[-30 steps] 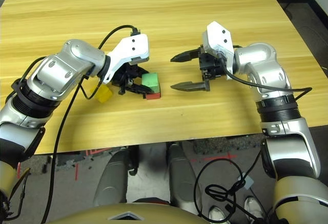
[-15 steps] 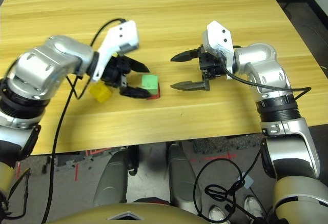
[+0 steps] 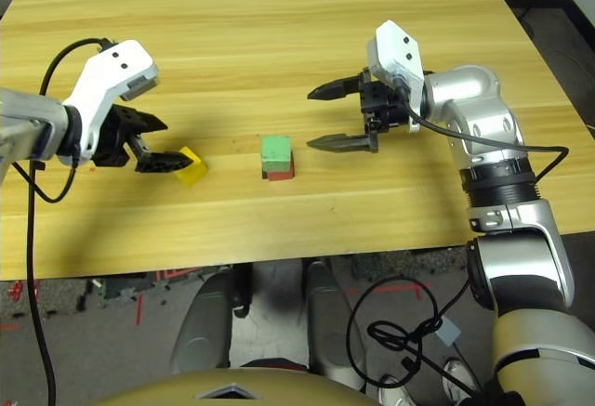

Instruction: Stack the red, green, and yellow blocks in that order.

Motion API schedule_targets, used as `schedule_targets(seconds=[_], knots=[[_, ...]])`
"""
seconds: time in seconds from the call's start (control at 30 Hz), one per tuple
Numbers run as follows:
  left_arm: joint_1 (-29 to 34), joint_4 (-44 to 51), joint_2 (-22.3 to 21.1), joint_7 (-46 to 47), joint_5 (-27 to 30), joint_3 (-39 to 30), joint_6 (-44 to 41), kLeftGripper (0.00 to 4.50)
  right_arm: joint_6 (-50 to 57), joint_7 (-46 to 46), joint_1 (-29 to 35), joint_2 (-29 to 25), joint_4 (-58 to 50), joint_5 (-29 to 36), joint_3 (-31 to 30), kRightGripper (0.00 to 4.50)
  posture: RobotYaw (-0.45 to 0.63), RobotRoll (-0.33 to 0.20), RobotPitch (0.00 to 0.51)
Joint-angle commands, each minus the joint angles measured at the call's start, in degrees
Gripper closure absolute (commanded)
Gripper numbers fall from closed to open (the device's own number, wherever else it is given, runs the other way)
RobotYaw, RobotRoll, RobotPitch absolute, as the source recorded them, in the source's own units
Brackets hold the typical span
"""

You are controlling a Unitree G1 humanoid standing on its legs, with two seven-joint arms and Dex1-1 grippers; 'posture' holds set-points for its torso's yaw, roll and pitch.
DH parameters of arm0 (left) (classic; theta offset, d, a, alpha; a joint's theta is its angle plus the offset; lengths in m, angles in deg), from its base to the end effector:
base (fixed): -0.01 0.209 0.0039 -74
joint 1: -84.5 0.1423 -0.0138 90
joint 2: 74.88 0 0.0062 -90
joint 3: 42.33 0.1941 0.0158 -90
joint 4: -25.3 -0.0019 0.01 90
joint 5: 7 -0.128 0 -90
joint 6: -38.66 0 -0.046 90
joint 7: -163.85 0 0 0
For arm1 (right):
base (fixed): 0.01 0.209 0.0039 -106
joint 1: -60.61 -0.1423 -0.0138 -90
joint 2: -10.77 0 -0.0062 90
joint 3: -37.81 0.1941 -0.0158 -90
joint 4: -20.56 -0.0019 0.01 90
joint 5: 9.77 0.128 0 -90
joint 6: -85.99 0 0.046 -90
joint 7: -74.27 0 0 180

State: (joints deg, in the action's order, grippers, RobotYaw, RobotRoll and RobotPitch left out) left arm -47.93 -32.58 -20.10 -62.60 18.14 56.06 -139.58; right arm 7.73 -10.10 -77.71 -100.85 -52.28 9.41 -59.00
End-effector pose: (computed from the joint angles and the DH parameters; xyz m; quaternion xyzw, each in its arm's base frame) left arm 0.2292 0.2113 0.2425 0.2384 0.3056 -0.3627 0.8475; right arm 0.3171 -0.2284 0.2271 -0.2279 -0.0065 0.6611 0.7148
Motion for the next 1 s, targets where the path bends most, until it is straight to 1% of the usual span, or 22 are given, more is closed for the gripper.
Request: schedule_targets(seconds=[0.03, 0.2, 0.43, 0.53, 0.57, 0.67, 0.7, 0.73, 0.83, 0.9, 0.93, 1.0], knots=[[3.6, 3.0, 1.5, 3.4, 0.9, -1.0, -2.2, 0.05, -0.5, -0.9, -0.6, 0.1, 0.5, -0.5, -0.5, 0.0, 0.16, 0.067, 0.261], [8.0, 1.9, 1.9, 7.4, -0.3, 0.7, 2.2, 0.05, 0.0, -1.0, -0.7, 0.6, 0.2, -0.6, -0.5, 0.0, 0.16, 0.064, 0.263], [8.6, -1.8, 2.2, 11.1, -1.9, 2.1, 7.2, 0.05, 1.2, -0.5, -0.3, 0.5, -1.0, -0.3, -0.1, 0.0, 0.14, 0.057, 0.262], [7.7, -3.0, 2.8, 12.2, -2.1, 1.6, 8.1, 0.63, 1.4, -0.3, -0.2, 0.2, -1.1, -0.4, 0.1, 0.0, 0.14, 0.057, 0.26], [7.4, -3.3, 2.8, 12.0, -2.1, 1.8, 8.8, 0.95, 1.4, -0.3, -0.2, 0.2, -1.1, -0.4, 0.1, 0.0, 0.14, 0.057, 0.259], [6.5, -3.6, 2.2, 11.2, -1.6, 2.2, 10.4, 2.14, 1.3, -0.1, -0.1, 0.0, -1.1, -0.4, 0.2, 0.0, 0.14, 0.059, 0.256], [6.2, -3.5, 1.9, 10.9, -1.2, 2.2, 9.7, 2.45, 1.3, -0.1, -0.1, 0.0, -1.1, -0.4, 0.2, 0.0, 0.14, 0.059, 0.256], [5.8, -3.2, 1.8, 10.3, -0.6, 2.0, 9.5, 2.52, 1.3, -0.1, -0.1, -0.1, -1.0, -0.4, 0.3, 0.0, 0.14, 0.059, 0.256], [3.0, -3.5, 0.9, 8.3, 1.5, 1.1, 7.7, 2.51, 1.2, -0.1, 0.0, -0.2, -0.9, -0.4, 0.3, 0.0, 0.14, 0.058, 0.249], [-2.6, -6.0, 0.4, 5.0, 3.1, 0.9, 9.0, 2.51, 0.7, -0.4, -0.1, -0.4, -0.2, -0.7, 0.2, 0.0, 0.15, 0.06, 0.247], [-5.6, -7.6, 1.0, 3.6, 3.7, 0.7, 10.4, 2.51, 0.5, -0.6, -0.2, -0.4, 0.0, -0.8, 0.2, 0.0, 0.15, 0.06, 0.247], [-11.3, -10.4, 0.7, 0.3, 4.2, 2.6, 12.2, 2.51, 0.2, -0.8, -0.3, -0.5, 0.5, -0.9, 0.0, 0.0, 0.15, 0.064, 0.244]])
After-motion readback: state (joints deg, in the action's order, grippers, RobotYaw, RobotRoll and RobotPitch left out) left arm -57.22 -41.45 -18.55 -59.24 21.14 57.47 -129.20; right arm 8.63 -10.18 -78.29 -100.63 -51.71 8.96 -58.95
